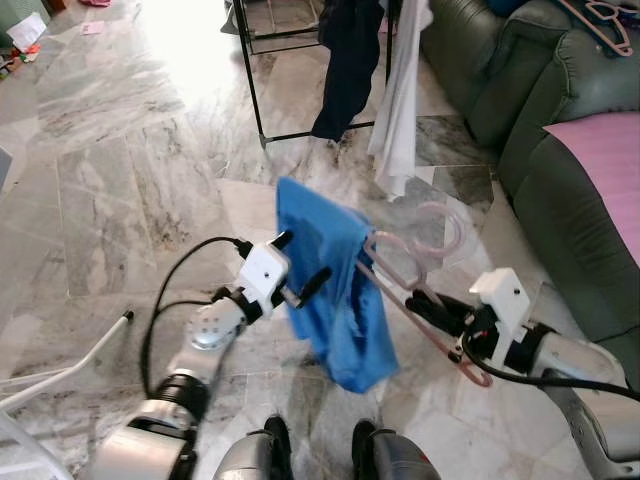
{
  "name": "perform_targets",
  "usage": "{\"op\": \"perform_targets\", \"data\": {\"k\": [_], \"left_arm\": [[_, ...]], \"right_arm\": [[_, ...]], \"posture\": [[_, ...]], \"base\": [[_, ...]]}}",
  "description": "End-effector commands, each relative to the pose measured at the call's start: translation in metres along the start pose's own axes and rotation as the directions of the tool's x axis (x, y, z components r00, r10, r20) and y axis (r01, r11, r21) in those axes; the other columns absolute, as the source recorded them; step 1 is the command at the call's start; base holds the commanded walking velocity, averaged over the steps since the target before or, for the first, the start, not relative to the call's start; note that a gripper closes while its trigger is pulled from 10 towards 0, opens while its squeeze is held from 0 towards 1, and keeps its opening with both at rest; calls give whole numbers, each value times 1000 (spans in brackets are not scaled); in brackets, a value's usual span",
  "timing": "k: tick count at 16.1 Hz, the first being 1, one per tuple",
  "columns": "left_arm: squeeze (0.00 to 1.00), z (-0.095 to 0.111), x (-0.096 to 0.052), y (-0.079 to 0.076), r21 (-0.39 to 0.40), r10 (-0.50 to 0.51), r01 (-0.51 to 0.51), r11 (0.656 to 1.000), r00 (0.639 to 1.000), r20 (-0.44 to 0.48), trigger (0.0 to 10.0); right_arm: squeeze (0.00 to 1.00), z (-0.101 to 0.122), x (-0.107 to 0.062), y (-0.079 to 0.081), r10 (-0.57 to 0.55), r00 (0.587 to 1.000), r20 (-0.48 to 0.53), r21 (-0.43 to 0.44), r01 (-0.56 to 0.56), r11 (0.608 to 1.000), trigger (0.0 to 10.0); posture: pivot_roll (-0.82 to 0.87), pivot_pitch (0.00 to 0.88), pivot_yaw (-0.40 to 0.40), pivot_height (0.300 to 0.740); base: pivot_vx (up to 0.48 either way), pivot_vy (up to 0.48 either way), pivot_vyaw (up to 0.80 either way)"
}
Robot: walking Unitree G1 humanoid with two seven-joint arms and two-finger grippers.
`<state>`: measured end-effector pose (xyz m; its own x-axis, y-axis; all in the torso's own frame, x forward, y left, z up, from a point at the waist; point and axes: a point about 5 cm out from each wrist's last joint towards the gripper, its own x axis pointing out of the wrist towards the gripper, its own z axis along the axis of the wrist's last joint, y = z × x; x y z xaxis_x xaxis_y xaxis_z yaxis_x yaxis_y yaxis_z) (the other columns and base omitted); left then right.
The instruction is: Hang hanger
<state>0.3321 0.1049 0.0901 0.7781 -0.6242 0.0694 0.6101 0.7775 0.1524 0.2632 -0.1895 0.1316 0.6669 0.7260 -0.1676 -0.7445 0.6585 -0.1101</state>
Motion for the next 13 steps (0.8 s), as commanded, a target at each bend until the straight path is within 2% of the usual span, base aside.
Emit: {"op": "perform_targets", "data": {"k": [1, 3, 5, 6, 9, 10, 11, 12, 13], "left_arm": [[0, -3, 0, -3, -76, 13, -13, 997, 1000, -1, 10000], [0, -1, 6, -11, -135, 32, -27, 990, 999, 29, 10000], [0, 5, 13, -15, -233, 69, -49, 971, 995, 77, 10000], [0, 10, 16, -17, -252, 67, -39, 967, 993, 102, 10000], [0, 10, 18, -15, -240, 61, -38, 970, 994, 88, 10000], [0, 11, 20, -14, -232, 66, -45, 972, 994, 85, 8431], [0, 13, 22, -14, -234, 69, -47, 971, 994, 87, 2706], [0, 15, 23, -14, -238, 65, -41, 970, 994, 93, 0], [0, 16, 24, -14, -244, 63, -37, 969, 993, 98, 0]], "right_arm": [[0, 11, 6, 5, 19, 999, 43, -32, -18, 999, 10000], [0, 15, 14, 8, 14, 998, 66, -19, -13, 1000, 10000], [0, 14, 22, 15, 19, 997, 70, -11, -19, 1000, 10000], [0, 12, 25, 16, 7, 998, 70, -2, -7, 1000, 10000], [0, 14, 32, 25, 46, 995, 86, 33, -49, 998, 10000], [0, 15, 32, 26, 49, 995, 85, 32, -52, 998, 10000], [0, 15, 32, 26, 47, 995, 87, 37, -50, 998, 10000], [0, 15, 32, 26, 46, 995, 88, 39, -50, 998, 10000], [0, 15, 32, 26, 45, 995, 88, 39, -48, 998, 10000]], "posture": [[-218, 242, 28, 740], [-220, 240, 21, 740], [-221, 240, 18, 740], [-221, 240, 18, 740], [-219, 237, 20, 740], [-219, 238, 22, 740], [-221, 236, 20, 740], [-224, 236, 20, 740], [-224, 236, 20, 740]], "base": [[0, 0, 0], [0, 0, 0], [0, 0, 0], [0, 0, 0], [0, 0, 0], [0, 0, 0], [0, 0, 0], [0, 0, 0], [0, 0, 0]]}}
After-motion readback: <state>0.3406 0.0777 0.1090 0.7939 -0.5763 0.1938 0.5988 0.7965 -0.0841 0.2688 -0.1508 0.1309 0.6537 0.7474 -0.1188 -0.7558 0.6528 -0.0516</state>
